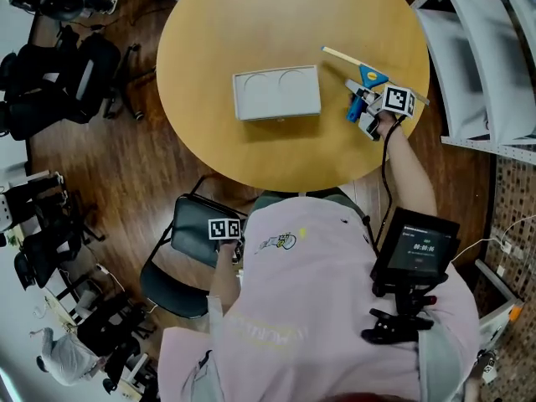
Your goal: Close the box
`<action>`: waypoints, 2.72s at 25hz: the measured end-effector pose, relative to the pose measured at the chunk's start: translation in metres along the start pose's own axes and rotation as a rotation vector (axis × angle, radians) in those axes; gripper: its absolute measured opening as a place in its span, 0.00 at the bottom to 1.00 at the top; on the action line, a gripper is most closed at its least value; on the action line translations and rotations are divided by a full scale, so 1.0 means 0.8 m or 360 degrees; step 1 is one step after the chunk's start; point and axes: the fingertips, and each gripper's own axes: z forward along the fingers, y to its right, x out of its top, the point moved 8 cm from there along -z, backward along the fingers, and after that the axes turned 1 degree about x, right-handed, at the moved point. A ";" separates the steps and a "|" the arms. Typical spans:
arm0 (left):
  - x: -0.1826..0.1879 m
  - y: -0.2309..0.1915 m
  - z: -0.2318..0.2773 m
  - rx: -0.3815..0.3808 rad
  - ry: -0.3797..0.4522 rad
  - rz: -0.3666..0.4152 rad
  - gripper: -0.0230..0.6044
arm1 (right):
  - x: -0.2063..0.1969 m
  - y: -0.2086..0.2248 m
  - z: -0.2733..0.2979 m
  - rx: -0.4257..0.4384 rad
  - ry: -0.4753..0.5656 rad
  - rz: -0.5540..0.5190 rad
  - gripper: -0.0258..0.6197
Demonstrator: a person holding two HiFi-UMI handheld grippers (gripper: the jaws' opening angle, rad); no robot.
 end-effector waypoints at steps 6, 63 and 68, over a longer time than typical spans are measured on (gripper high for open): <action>-0.051 0.004 0.008 -0.0104 -0.0010 -0.0055 0.04 | -0.022 0.001 0.004 0.0062 -0.0019 -0.0161 0.55; -0.028 -0.003 0.078 0.0127 -0.0130 -0.0173 0.04 | -0.132 -0.217 0.050 -0.0416 0.0361 -0.1261 0.06; 0.027 0.004 0.013 0.0141 0.0450 -0.0346 0.04 | -0.121 -0.246 0.059 -0.0400 0.0377 -0.1275 0.06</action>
